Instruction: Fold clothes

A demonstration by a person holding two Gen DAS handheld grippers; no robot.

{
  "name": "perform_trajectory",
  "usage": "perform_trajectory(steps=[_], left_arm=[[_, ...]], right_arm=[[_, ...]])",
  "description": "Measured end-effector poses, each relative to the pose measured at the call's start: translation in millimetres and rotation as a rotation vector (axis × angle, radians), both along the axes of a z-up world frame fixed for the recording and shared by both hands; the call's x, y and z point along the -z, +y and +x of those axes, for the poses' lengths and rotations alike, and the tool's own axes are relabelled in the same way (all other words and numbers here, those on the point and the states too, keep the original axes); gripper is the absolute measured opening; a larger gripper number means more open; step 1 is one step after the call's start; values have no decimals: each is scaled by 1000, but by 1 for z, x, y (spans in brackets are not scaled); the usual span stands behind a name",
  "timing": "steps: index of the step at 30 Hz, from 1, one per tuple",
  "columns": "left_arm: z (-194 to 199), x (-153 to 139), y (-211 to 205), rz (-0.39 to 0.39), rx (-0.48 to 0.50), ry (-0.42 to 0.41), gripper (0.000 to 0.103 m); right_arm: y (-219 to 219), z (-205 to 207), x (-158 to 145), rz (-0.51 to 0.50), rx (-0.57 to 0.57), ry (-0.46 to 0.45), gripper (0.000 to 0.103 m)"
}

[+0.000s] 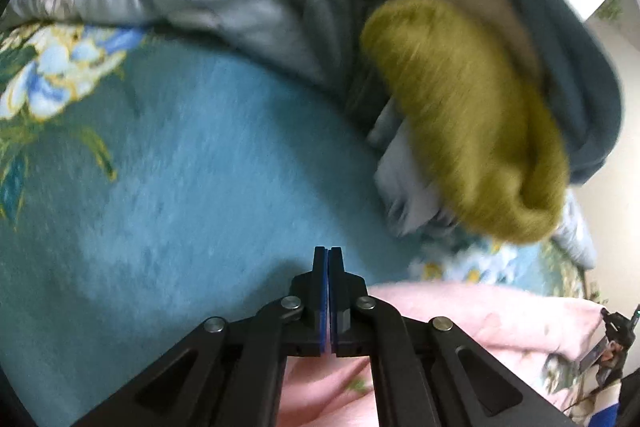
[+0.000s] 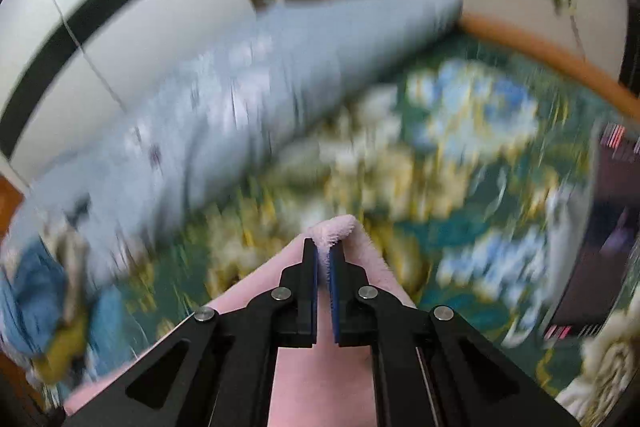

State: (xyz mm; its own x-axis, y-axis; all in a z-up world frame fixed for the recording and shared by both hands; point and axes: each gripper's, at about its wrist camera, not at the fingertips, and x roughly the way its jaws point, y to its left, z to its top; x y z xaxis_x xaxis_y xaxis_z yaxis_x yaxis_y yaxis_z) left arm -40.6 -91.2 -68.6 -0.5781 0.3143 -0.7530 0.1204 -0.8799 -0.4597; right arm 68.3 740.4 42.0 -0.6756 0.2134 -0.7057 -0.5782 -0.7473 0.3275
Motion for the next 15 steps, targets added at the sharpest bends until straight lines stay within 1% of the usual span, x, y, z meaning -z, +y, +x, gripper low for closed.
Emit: perform_trajectory(steps=[2,3,7,8,11,12,14,15], left_arm=[[-3,3,2,-13,-9,-8,0],[-4,4,3,-19,-14,-14,0],[-7,20,4,-40,-55,-63,0],[-7,23,2,-30,-69,-73,0],[-5,21,-4,-21,-104,-63,1],[-5,19,-4,-25,-107,-61,1],[-3,15,-5,-17,-108,-52,1],[-1,13,-5,-8,-104,-44,2]], right_arm=[[8,-4,-12,15,22,56,5],[10,-7,-13,25,33,66,5],[14,-33,11,6,37,40,5],[13,-39,20,-5,31,32,5],[9,-48,40,-23,8,22,6],[7,-49,43,-22,1,23,8],[5,-50,45,-9,-5,28,9],[4,-49,44,-5,-10,33,18]])
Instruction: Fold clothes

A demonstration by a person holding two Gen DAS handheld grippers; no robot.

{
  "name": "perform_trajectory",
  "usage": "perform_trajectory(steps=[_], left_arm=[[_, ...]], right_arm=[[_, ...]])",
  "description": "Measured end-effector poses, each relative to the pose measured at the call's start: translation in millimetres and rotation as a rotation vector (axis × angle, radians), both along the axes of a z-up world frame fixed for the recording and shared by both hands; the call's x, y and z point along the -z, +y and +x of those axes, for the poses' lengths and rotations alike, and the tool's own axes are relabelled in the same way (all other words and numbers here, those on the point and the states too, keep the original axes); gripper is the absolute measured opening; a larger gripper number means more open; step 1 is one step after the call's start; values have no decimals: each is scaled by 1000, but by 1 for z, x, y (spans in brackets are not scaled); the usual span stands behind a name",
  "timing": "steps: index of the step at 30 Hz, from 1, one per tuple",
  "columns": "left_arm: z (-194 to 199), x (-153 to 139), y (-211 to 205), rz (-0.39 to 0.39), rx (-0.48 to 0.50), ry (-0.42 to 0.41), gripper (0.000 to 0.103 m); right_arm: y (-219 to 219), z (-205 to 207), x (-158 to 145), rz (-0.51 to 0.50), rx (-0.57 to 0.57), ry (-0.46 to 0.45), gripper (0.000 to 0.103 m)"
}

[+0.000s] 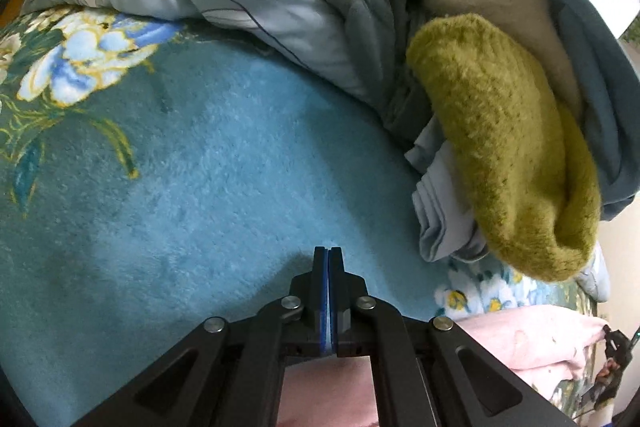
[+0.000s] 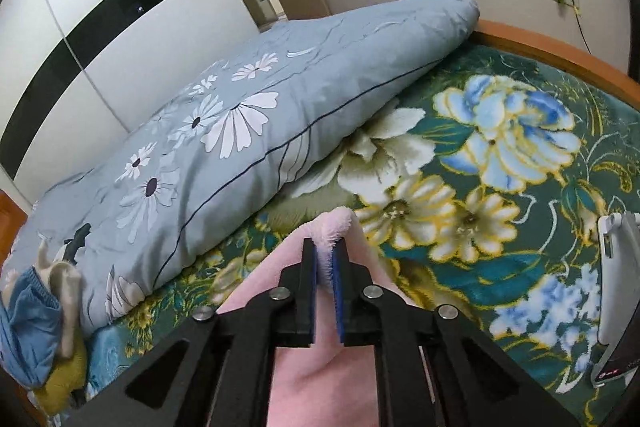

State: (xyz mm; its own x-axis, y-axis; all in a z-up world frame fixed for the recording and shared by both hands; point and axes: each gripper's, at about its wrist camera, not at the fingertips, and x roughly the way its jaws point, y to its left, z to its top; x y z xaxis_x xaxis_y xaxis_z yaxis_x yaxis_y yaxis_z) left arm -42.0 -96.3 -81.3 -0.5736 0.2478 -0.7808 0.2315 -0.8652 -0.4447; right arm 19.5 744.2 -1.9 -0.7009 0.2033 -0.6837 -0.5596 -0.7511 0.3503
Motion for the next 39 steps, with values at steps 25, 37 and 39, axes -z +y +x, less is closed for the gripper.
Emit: perform_trajectory(steps=[25,37,39], left_arm=[[78,-44,70,-77,265,82,50],[85,-47,105,-159,388,103,53],[84,-46,110,-169,410,94,55]], right_arm=[[3,93,72,-378,103,16,34],[14,112,37,-299,183,67,2],[13,109,49,-304,183,24,2]])
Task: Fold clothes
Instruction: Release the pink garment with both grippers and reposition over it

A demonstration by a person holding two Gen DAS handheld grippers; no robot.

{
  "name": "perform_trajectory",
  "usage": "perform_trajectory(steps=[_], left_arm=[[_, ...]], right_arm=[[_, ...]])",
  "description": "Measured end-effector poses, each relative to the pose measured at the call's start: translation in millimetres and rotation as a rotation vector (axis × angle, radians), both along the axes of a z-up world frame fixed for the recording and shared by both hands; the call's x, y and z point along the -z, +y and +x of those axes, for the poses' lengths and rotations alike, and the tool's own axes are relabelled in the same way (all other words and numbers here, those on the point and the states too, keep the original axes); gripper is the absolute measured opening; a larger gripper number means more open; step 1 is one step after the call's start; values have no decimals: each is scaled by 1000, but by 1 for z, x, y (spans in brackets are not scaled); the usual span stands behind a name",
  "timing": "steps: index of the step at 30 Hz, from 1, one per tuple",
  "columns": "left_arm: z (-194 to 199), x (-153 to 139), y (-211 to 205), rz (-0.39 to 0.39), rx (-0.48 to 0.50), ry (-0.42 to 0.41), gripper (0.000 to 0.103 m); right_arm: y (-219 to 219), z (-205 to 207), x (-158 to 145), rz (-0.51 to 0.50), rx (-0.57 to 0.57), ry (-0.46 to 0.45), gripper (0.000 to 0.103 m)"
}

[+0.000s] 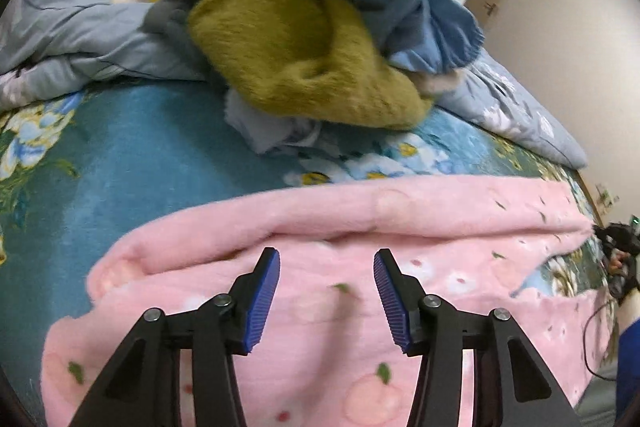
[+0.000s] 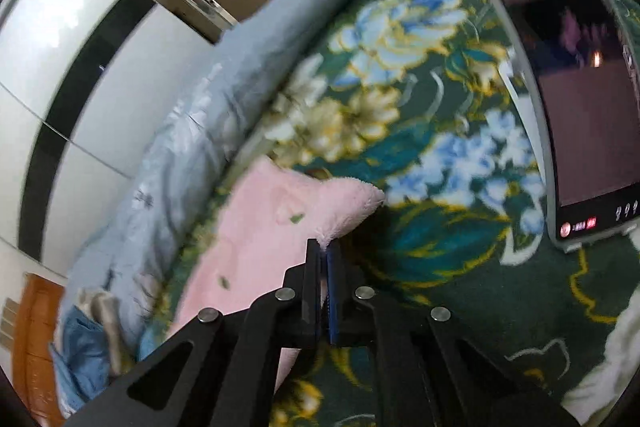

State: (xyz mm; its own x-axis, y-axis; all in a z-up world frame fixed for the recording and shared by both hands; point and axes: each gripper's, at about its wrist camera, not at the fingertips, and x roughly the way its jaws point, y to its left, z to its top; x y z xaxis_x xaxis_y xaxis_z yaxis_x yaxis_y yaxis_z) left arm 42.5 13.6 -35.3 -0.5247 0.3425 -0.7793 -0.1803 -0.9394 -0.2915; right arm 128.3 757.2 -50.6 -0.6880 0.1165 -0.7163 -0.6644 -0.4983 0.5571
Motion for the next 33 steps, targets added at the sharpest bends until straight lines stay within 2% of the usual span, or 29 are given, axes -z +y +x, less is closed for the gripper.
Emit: perform_trajectory(steps=[3,6,8,10,12,15,17,19,22,25,27,30,33], left_arm=[[2,-3,-9,-14,-24,3,55],[5,-7,-40,42,-98,17,56],[7,-10,-66,77,-160,31,59],[5,-10,-94,89,-228,38,61],[-4,-5,-120,104,-282,16,63],[-22,13,-147,159,-321,-66,63],[-35,31,-157,241,-321,-139,63],[-45,48,-162,302,-321,-208,63],[-53,64,-160,281,-334,-276,63],[-53,62,-155,257,-304,-297,65],[-50,62,-147,251,-269,-328,65],[-41,60,-133,206,-203,-320,65],[-31,61,-134,232,-199,-322,65]], right_arm=[[-1,1,9,-26,0,-16,4],[-6,6,2,-12,-19,-17,6],[-9,10,-7,20,-30,-25,13],[-15,15,-20,76,-22,-44,25],[-28,17,-37,138,-25,-52,25],[-62,0,-58,195,-121,-46,26],[-98,-27,-65,181,-255,-45,29],[-139,-57,-63,134,-377,-44,42],[-199,-100,-53,90,-518,-69,43],[-258,-142,-37,69,-615,-123,43],[-284,-162,-26,60,-632,-155,43],[-311,-188,-9,51,-611,-220,43],[-322,-204,6,71,-534,-321,43]])
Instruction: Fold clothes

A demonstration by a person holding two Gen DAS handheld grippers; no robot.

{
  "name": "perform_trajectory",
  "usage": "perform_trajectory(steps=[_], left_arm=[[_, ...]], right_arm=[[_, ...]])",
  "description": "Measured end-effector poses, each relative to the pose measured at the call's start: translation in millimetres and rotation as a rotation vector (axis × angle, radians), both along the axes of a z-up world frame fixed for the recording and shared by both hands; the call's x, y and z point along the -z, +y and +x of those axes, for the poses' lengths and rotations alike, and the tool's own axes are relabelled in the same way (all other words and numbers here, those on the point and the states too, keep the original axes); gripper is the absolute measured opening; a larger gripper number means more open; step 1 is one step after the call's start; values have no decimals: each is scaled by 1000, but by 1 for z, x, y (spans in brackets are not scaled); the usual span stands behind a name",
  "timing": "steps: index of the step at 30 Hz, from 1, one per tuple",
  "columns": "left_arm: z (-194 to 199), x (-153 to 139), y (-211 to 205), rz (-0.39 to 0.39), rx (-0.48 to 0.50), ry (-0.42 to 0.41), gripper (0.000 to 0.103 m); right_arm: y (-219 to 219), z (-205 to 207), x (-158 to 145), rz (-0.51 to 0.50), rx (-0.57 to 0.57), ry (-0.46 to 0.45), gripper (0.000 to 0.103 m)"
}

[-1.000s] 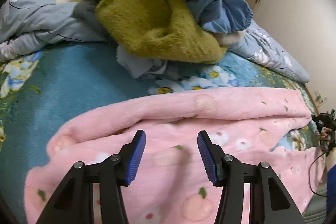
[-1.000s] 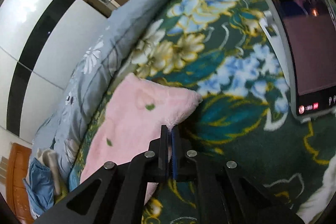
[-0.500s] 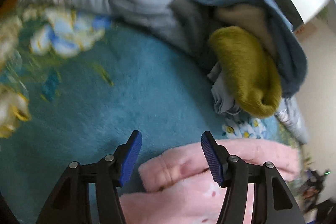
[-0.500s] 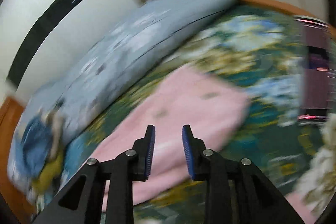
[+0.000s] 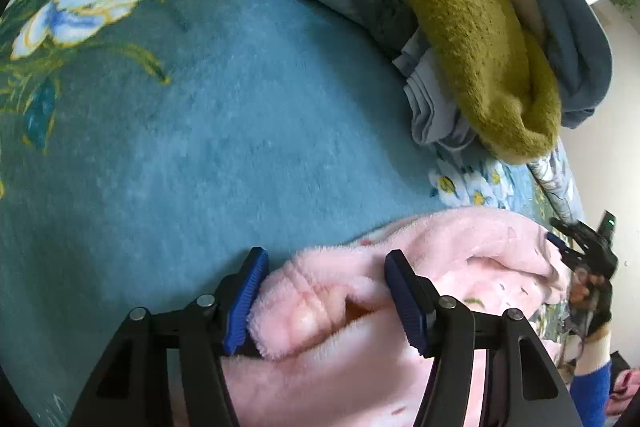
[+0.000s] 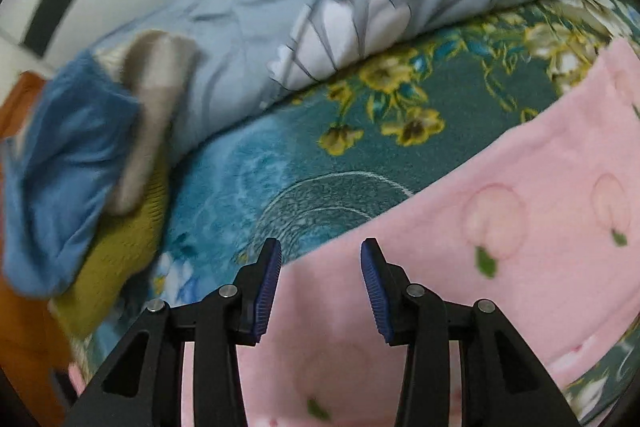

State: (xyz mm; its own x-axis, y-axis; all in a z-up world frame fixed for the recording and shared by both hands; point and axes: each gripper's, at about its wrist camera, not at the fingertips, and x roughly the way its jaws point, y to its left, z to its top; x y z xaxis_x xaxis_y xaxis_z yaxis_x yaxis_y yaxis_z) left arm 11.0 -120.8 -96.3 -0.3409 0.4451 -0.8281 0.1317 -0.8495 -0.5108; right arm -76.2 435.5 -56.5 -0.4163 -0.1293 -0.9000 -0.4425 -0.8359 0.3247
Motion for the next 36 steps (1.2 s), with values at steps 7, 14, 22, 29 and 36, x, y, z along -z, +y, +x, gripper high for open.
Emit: perform_trajectory(steps=[7,14,22,29,36], left_arm=[[26,-7,-1,66,47,33,65],[42,-11,-1,153,81,78,66],[6,16,-41,568,-41,77,66],[-9,14,-32,490,-67,83,37],[-39,-58,-59,380,-110,350,34]], right_arm=[[-8,-3,11,139,37,-87,8],[32,43,11,81,50,-32,0],[53,68,13,16,80,-27,0],[46,64,15,-22,95,-24,0],[50,62,-5,-24,89,67,0]])
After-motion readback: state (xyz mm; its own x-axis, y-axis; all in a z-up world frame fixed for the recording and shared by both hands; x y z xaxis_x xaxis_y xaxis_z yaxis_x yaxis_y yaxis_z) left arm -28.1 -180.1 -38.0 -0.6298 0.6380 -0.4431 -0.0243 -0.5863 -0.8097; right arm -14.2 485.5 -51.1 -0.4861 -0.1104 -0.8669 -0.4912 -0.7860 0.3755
